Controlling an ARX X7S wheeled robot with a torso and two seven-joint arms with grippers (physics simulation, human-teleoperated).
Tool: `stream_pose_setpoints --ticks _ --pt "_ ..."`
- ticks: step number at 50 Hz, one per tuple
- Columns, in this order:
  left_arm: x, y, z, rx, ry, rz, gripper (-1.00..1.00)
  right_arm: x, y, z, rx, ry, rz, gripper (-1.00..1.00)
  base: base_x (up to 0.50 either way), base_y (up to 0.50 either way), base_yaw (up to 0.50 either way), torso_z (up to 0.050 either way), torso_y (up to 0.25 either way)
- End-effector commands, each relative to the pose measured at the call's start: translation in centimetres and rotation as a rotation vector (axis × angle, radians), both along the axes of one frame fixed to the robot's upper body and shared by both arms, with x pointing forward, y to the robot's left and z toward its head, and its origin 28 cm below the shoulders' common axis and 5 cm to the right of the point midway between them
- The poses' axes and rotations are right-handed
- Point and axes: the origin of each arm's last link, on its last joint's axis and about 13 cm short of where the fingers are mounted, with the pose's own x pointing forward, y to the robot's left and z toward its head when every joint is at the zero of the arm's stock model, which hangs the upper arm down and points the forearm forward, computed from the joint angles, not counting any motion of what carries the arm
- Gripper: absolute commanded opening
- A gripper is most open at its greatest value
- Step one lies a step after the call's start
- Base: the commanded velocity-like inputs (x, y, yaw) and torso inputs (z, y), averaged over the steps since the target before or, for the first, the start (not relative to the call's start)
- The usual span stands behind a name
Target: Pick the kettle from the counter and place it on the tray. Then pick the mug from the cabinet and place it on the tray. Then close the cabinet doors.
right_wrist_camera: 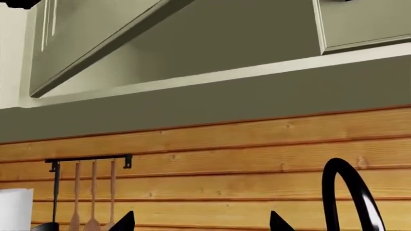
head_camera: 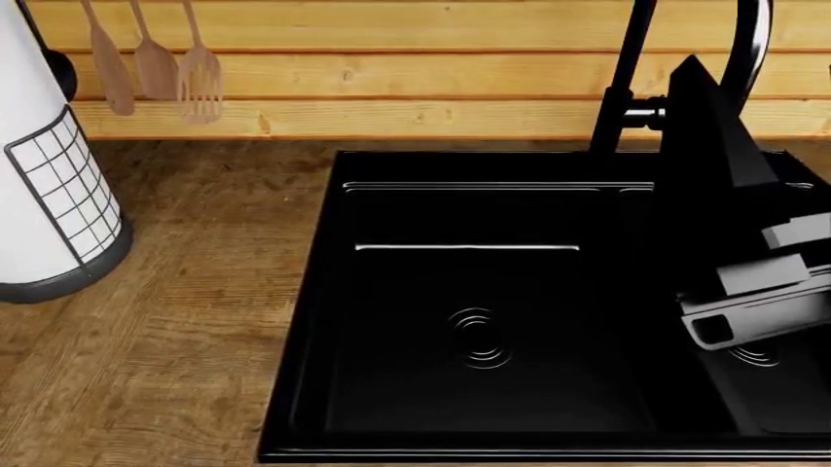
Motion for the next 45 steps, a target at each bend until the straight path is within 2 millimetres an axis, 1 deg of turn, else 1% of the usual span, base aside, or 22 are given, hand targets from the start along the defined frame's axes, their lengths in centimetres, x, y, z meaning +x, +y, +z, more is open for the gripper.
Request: stream_pose_setpoints --ticks 1,7,12,21,45 --pt "0.5 -3.9 -2.8 0.13 0.114 -0.308 1.0 0.0 0.0 -0.1 0.004 -0.002 0.005 1.0 0.01 0.0 -0.01 0.0 0.0" --pt "1.6 -4.4 -4.2 0.183 0.14 -0.26 1.0 0.0 0.0 -0.2 0.005 -0.001 0.006 1.0 0.0 0.0 -0.01 0.0 0.0" --pt "2.9 -4.5 -5.3 0.225 0.169 -0.213 1.0 -0.1 -0.1 -0.2 0.006 -0.002 0.008 1.0 0.0 0.0 -0.01 0.0 0.0" --pt "5.0 -4.5 -6.8 0.251 0.215 -0.16 1.0 0.1 -0.2 -0.2 0.007 0.001 0.007 1.0 0.0 0.0 0.0 0.0 0.0" --pt "7.7 -4.7 -10.1 0.303 0.279 -0.112 1.0 0.3 -0.3 -0.7 0.01 0.011 0.005 1.0 0.0 0.0 0.0 0.0 0.0"
